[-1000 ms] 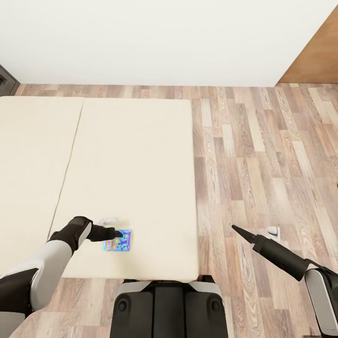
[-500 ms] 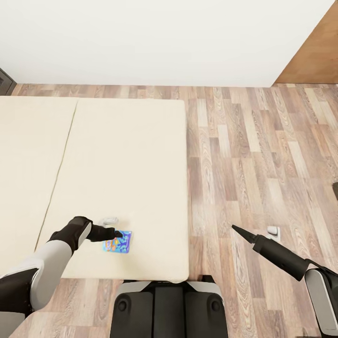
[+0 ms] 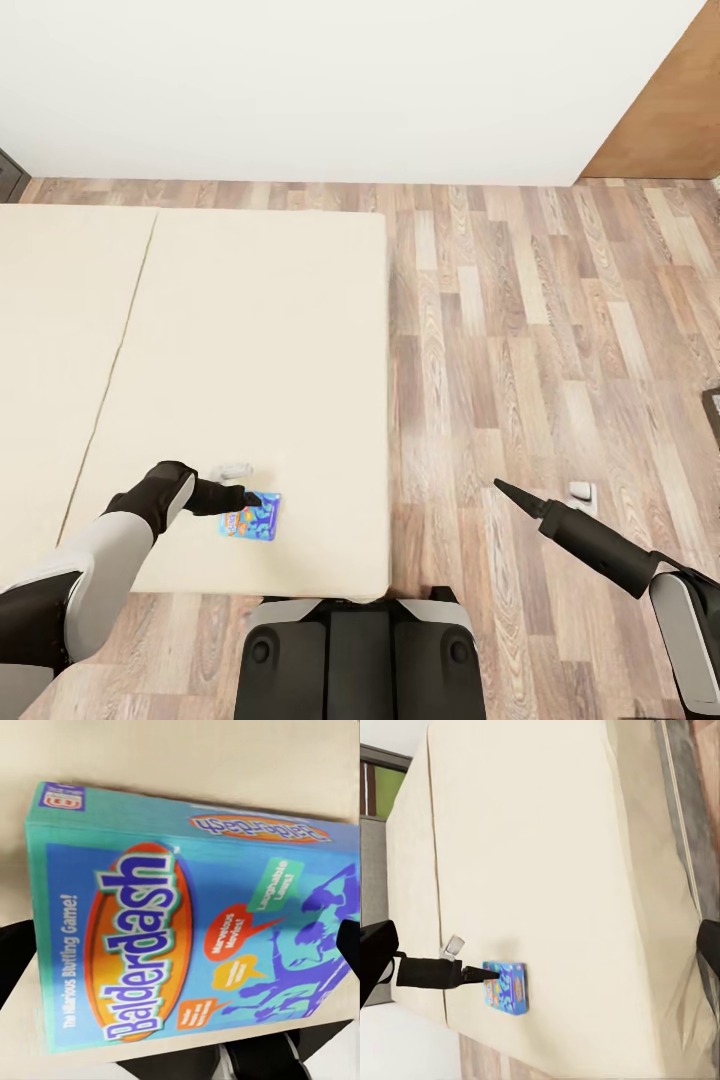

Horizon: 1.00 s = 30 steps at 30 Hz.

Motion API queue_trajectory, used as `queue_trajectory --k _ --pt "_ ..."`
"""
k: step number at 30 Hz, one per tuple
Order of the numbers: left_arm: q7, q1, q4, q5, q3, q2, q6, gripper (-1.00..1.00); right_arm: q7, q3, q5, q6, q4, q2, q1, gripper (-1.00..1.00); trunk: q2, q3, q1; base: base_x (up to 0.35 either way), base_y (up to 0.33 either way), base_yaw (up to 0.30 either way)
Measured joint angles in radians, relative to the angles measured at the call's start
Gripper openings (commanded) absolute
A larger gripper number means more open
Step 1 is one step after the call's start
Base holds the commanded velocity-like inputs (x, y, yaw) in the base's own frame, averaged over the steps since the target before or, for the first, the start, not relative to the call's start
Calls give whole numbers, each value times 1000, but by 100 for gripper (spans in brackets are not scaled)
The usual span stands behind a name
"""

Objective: Put all the toys in the child's room - the three board games (two on the bed and one on the table), the two jigsaw puzzles on the table, and the tennis ball on the table - inside the toy box on the table in the child's room.

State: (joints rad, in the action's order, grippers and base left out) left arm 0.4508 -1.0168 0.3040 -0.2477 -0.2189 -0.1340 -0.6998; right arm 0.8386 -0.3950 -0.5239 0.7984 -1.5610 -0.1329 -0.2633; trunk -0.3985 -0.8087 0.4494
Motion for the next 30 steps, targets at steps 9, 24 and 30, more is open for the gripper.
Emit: queue_trajectory --k 9,24,30 --pt "6 0 0 2 -2 0 -1 100 0 0 0 0 0 0 0 100 0 0 0 0 -195 0" --pt "7 0 0 3 -4 0 -1 100 0 0 0 0 0 1 0 100 0 0 0 0 -136 0" --pt "8 0 0 3 -5 0 -1 100 0 0 0 0 -1 1 0 100 0 0 0 0 -205 0"
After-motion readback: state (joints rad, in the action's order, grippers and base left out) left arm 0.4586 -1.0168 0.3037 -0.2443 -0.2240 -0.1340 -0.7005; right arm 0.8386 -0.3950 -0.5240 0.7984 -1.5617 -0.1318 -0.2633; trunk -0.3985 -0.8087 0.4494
